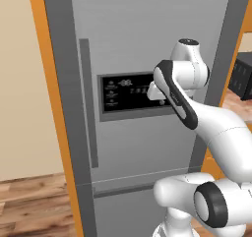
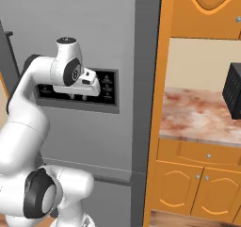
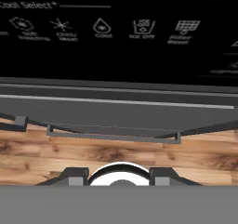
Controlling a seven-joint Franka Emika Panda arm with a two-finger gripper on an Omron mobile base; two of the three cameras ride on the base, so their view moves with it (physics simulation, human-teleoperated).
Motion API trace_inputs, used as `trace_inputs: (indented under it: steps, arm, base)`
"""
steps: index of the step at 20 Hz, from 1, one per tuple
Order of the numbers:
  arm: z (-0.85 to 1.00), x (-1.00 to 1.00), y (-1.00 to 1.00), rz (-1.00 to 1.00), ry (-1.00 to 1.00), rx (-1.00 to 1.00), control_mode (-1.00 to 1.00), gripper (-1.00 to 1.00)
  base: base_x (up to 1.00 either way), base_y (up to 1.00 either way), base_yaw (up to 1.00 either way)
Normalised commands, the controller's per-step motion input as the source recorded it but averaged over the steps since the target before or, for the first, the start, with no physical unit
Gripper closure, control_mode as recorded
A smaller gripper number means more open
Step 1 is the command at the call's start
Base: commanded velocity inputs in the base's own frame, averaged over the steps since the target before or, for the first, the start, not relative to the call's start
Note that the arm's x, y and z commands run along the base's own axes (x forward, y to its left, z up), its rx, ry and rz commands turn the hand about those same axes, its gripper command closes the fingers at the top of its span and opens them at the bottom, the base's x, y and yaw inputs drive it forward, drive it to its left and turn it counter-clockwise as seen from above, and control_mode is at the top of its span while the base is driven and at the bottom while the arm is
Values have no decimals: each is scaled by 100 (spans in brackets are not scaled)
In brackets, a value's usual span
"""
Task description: Open the fridge, grab two sodas, and place both sodas inside the bowl with ice on the dining counter.
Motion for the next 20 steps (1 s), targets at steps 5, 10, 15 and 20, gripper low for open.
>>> trace_inputs:
  steps: [5,10,15,20]
  arm:
    - [0,-1,0,0,0,0,100,-100]
    - [0,0,0,0,0,0,100,-100]
    - [0,0,0,0,0,0,100,-100]
    - [0,0,0,0,0,0,100,-100]
  base:
    - [-24,3,0]
    - [-58,54,0]
    - [-86,65,-4]
    - [-45,69,-23]
